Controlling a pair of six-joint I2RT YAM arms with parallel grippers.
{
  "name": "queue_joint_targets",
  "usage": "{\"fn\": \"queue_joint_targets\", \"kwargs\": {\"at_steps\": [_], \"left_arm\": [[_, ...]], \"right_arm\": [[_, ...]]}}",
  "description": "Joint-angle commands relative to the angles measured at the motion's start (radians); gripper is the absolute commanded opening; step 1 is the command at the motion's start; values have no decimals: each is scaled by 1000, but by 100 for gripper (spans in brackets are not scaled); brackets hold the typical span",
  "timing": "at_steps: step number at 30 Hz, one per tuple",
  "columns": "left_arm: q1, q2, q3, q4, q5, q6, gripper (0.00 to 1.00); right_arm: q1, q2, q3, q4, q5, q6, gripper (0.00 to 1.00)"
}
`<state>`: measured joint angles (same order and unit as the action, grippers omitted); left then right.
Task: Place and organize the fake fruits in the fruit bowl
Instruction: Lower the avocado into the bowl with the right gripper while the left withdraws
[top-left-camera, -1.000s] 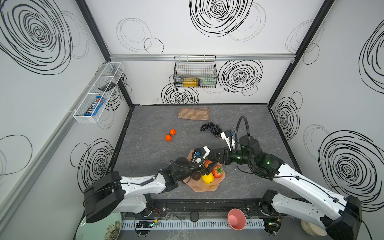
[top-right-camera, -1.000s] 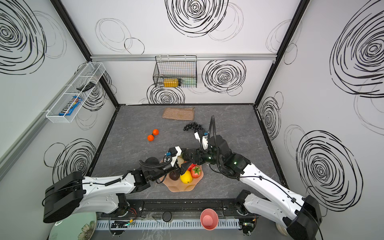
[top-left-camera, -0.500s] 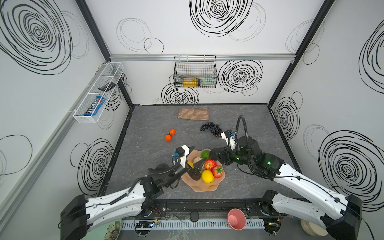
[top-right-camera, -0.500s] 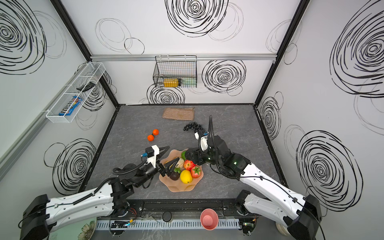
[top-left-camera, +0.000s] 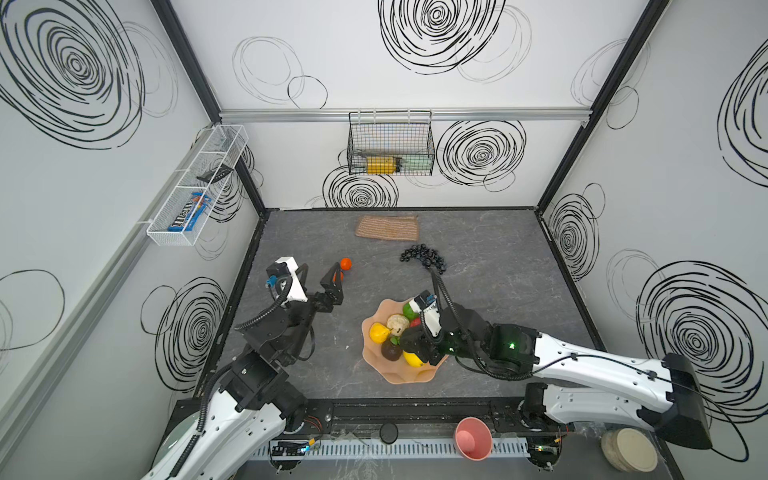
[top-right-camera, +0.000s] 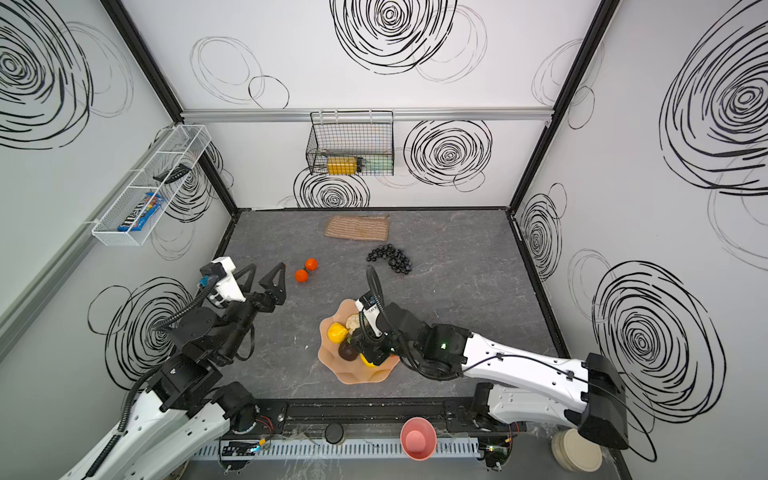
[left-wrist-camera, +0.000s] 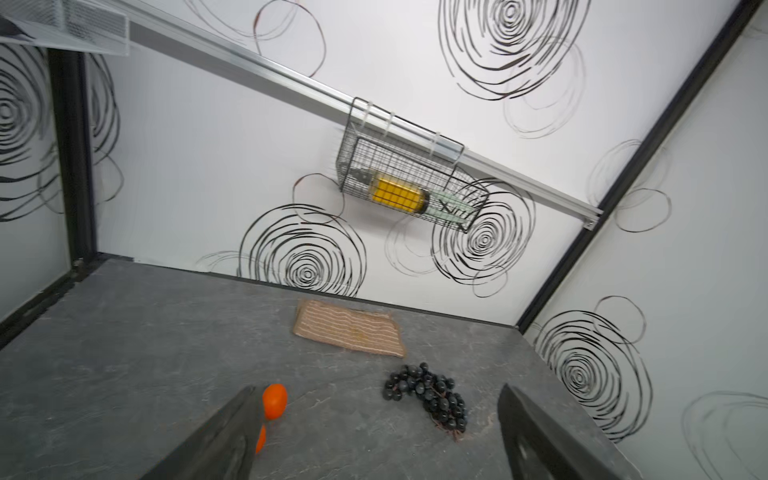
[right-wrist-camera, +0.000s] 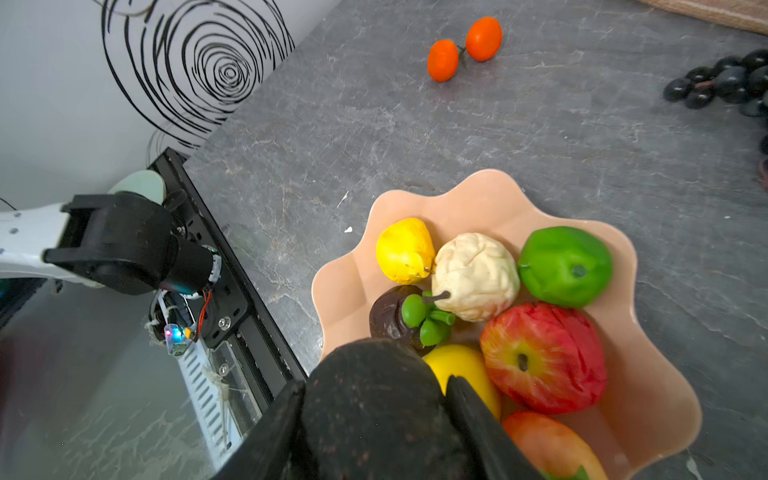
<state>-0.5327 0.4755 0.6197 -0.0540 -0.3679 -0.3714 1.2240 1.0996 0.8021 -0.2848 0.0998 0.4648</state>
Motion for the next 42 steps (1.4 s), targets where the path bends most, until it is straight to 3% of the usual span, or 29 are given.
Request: {"fn": "queue_joint_targets", "kwargs": {"at_steps": [1, 7, 25, 42], "left_arm": [[67, -6, 28, -67, 82, -11, 92], [117, -6, 5, -67, 138, -15, 92], [143, -3, -12, -50, 177, -21, 92], [168, 6, -14, -41, 203, -26, 92]], "right_arm": [[57, 34, 7, -21, 92, -10, 54], [136, 101, 3, -32, 151, -5, 54], [203, 303, 54, -100, 227, 20, 56], [216, 326, 42, -84, 302, 18, 65]]}}
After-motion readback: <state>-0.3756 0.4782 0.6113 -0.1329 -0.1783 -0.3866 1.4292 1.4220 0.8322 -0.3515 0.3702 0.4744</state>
